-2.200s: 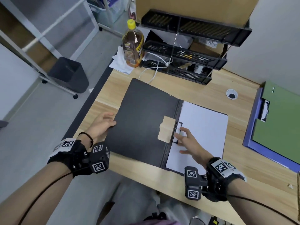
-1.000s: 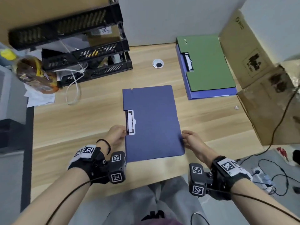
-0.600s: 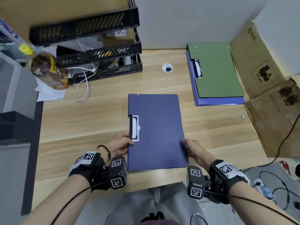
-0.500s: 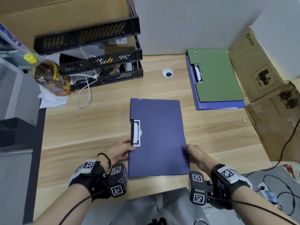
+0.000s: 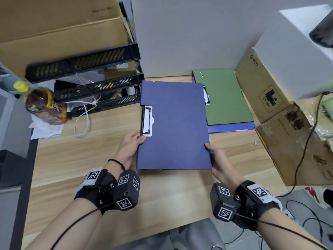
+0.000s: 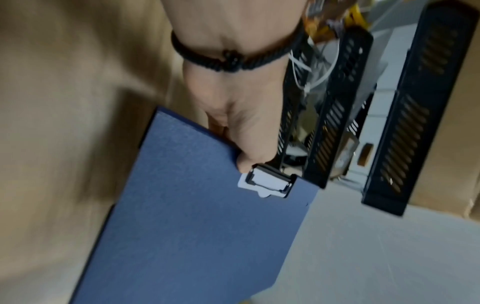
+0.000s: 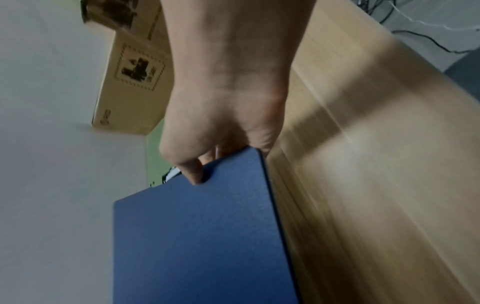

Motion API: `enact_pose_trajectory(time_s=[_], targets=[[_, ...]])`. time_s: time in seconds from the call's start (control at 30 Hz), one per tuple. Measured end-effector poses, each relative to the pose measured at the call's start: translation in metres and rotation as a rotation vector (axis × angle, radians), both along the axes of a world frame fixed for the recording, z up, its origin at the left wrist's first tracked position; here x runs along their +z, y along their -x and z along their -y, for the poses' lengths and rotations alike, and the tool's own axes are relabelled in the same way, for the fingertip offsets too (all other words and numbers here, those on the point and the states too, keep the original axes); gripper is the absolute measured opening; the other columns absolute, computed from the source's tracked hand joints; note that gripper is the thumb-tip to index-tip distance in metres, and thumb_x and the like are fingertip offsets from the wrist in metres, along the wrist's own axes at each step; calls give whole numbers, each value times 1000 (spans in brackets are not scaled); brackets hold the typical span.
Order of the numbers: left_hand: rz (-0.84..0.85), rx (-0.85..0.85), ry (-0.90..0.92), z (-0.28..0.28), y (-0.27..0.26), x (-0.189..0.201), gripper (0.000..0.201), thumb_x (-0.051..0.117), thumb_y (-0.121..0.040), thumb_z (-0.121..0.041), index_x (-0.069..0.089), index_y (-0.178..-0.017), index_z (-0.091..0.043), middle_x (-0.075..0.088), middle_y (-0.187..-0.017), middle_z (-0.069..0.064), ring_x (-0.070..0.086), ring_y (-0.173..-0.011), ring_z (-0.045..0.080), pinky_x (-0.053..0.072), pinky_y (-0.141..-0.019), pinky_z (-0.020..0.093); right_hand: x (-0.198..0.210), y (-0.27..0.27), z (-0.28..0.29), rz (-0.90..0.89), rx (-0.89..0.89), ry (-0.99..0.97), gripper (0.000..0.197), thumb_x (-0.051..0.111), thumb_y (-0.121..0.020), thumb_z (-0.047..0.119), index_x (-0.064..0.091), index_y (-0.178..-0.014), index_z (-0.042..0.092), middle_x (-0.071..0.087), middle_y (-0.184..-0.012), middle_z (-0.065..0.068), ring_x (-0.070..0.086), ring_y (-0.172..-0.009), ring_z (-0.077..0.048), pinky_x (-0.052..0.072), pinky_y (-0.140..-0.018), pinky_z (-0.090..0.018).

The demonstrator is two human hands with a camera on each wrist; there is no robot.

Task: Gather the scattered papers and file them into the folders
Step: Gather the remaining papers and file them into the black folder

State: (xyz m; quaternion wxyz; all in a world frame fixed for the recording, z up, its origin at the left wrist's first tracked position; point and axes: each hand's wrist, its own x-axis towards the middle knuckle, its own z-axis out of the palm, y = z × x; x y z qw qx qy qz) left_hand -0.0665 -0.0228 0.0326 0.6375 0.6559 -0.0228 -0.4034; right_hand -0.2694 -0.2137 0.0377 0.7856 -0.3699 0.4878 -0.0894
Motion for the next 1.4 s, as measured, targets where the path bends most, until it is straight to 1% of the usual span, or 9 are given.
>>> enact_pose_trajectory(time_s=[0.2,0.37,0.53,0.67,0.77,0.93,1.0,1.2,1.4], targets=[[54,81,67,63,0,11,24,51,-95,-1,58,-113,-15,72,-101,-3,69,-86,10,54,-71,22,6,7,17,214,-269,-284,26,51,-98,12,60,-121,3,73,-110,-13,74,-90,-23,62,-74,-36],[-2,92,70,118,5,4,27,49,-97,-2,54,-121,-11,70,-107,1,70,-81,8,54,-65,21,-7,-1,34,197,-258,-354,27,50,-98,8,54,-125,3,74,-101,-19,75,-85,-28,62,-75,-39],[-24,25,56,172,14,-9,28,50,-97,-7,57,-124,-13,70,-108,2,68,-88,10,54,-75,20,-20,-12,69,157,-248,-415,25,44,-102,7,54,-124,0,69,-111,-24,74,-87,-32,62,-66,-36],[-46,-78,-60,207,12,-22,31,46,-98,-7,57,-125,-19,71,-103,0,65,-93,17,50,-83,29,-30,-12,105,106,-298,-435,21,43,-102,7,56,-118,1,74,-96,-22,75,-80,-30,62,-63,-36],[-22,-187,-157,227,10,-32,39,44,-96,-2,56,-129,-19,69,-110,1,64,-92,16,48,-75,24,-46,-10,125,23,-314,-445,25,42,-103,8,53,-123,-2,75,-90,-22,75,-76,-30,62,-60,-35],[-126,-194,-171,254,16,-39,49,37,-92,9,54,-132,-13,66,-117,5,65,-94,16,54,-72,19,-66,-8,152,-61,-385,-373,33,48,-100,5,47,-133,0,65,-119,-25,74,-86,-32,62,-68,-37],[-165,-183,-186,261,22,-41,47,38,-94,7,53,-133,-14,65,-115,4,65,-86,11,55,-65,16,-68,-10,163,-69,-426,-307,31,50,-98,0,46,-128,3,59,-128,-25,72,-90,-33,62,-70,-37],[-149,-181,-158,270,37,-50,58,51,-98,-9,31,-146,-34,63,-108,-4,62,-93,11,57,-81,27,-65,-13,176,-108,-550,-159,44,49,-95,-11,28,-120,18,50,-115,-26,66,-89,-30,62,-71,-35],[-70,-237,-163,278,45,-62,55,52,-96,-7,41,-144,-32,55,-96,6,51,-85,18,50,-86,34,-66,-6,196,-181,-574,-174,20,41,-95,-14,49,-92,4,54,-86,-15,64,-75,-30,62,-70,-38]])
